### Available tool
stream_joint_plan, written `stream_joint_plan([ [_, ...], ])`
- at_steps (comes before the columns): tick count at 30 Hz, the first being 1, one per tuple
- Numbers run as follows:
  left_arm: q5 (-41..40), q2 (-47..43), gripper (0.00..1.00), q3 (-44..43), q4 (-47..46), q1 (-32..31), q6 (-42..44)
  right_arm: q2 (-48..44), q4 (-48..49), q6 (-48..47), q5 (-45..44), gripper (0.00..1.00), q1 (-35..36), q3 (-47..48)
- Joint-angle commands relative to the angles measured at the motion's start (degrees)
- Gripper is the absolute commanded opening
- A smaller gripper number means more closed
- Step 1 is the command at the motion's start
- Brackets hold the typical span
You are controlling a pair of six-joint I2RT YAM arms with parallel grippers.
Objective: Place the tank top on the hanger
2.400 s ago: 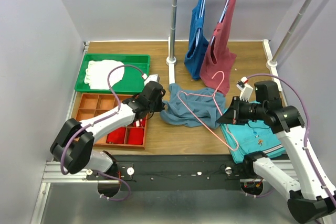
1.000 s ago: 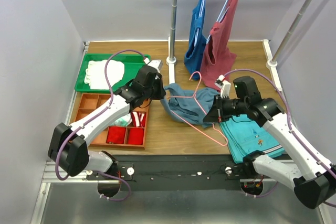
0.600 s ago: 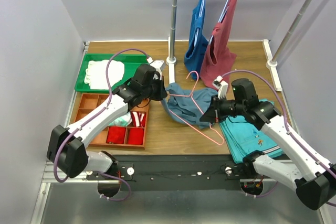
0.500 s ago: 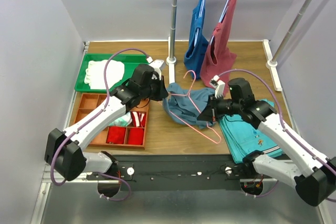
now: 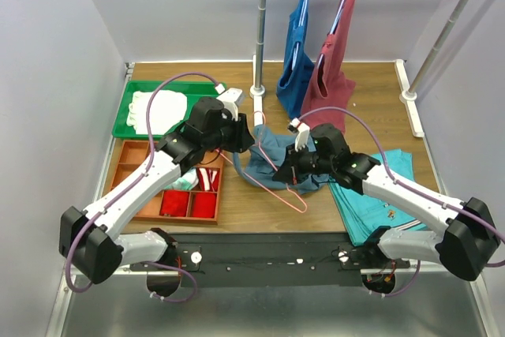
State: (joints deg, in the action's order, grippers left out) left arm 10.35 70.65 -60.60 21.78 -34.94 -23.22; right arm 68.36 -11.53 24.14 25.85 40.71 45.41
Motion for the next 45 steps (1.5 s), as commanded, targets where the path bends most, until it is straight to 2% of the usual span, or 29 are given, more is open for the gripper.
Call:
stream_joint_plan([
  [1, 2.9, -4.6, 0.52, 1.3, -2.2, 0.0, 3.0, 0.1, 6.2, -0.2, -4.6, 0.01, 0.9, -0.1],
  [4, 6.7, -6.2, 0.58, 2.6, -5.9, 0.0, 3.4, 0.5, 5.6, -0.9, -4.8, 0.01, 0.9, 0.1],
  [9, 7.9, -3.9, 0.63, 1.6, -7.8, -1.3, 4.1, 1.0, 5.5, -1.6, -4.9, 0.01, 0.9, 0.4],
  [13, 4.3, 0.2, 0.64, -0.8, -7.9, -3.2, 5.1, 1.1, 5.4, -2.2, -4.9, 0.01, 1.0, 0.3],
  [17, -2.5, 2.9, 0.64, -1.9, -8.8, -4.5, 5.2, 0.9, 5.5, -2.4, -5.0, 0.01, 1.0, 0.2],
  [23, -6.3, 6.0, 0.63, -3.1, -11.6, -6.5, 5.4, 0.8, 5.1, -3.0, -5.9, 0.01, 1.0, 0.0],
  [27, -11.7, 7.5, 0.53, -3.3, -11.1, -8.3, 6.9, 0.4, 4.6, -3.2, -6.6, 0.01, 1.0, 0.3],
  [28, -14.1, 7.7, 0.46, -3.0, -11.1, -8.6, 7.0, 0.3, 4.3, -3.4, -6.7, 0.01, 1.0, 0.3],
  [30, -15.1, 7.5, 0.40, -2.4, -11.7, -8.7, 6.9, 0.1, 4.1, -3.5, -7.0, 0.01, 1.0, 0.1],
  [33, -15.5, 7.2, 0.19, -2.2, -12.1, -8.7, 7.1, 0.0, 3.7, -3.5, -7.5, 0.01, 1.0, 0.1],
  [34, -15.9, 7.0, 0.08, -2.3, -12.1, -8.8, 7.1, -0.2, 3.2, -3.2, -7.7, 0.01, 1.0, 0.3],
  [35, -17.3, 6.8, 0.03, -2.4, -11.9, -9.0, 7.1, -0.2, 2.7, -3.0, -9.4, 0.01, 1.0, 0.6],
  [37, -18.9, 6.2, 0.00, -2.9, -11.4, -9.5, 7.4, -0.6, -0.3, -1.7, -12.1, 0.12, 1.0, 1.5],
  [38, -20.8, 6.0, 0.00, -3.0, -11.1, -9.6, 8.0, -1.0, -1.3, -1.1, -15.6, 0.27, 1.0, 2.5],
  [40, -23.2, 5.8, 0.00, -3.8, -9.5, -10.6, 8.8, -2.0, -4.5, 0.7, -19.8, 0.41, 1.0, 3.3],
  [41, -24.1, 5.7, 0.00, -4.2, -9.0, -10.8, 9.7, -3.4, -5.7, 1.3, -21.9, 0.53, 1.0, 4.2],
  [45, -26.7, 5.0, 0.00, -4.2, -7.8, -11.5, 10.2, -8.4, -11.4, 6.3, -36.1, 0.59, 1.0, 4.4],
])
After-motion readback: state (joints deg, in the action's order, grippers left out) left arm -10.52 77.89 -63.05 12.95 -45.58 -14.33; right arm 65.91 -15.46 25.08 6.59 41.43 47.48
